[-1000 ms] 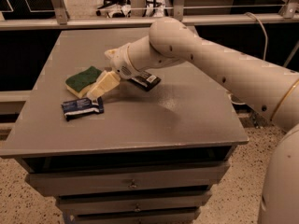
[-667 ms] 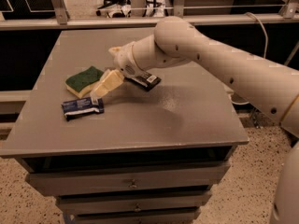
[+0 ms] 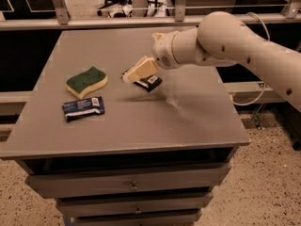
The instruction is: Move sponge near rxbar blueberry
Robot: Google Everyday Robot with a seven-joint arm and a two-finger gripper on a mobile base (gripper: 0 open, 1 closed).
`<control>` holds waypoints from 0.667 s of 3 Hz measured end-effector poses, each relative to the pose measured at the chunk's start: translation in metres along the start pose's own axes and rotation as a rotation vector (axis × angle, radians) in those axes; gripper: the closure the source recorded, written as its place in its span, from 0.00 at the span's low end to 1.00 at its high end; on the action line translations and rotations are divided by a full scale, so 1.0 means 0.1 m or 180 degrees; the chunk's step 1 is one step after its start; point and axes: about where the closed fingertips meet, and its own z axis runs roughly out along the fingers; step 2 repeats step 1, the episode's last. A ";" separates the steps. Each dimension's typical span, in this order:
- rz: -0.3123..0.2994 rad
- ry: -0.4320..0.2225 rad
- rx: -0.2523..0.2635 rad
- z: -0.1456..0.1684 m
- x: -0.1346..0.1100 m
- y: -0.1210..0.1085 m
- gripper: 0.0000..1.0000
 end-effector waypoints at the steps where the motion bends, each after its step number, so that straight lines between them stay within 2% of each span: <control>1: 0.0000 0.0000 -0.0001 0.00 0.00 0.00 0.00; 2: 0.0000 0.0000 -0.0001 0.00 0.00 0.00 0.00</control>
Offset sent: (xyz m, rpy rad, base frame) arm 0.0000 0.0000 0.0000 0.0000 0.0000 0.0000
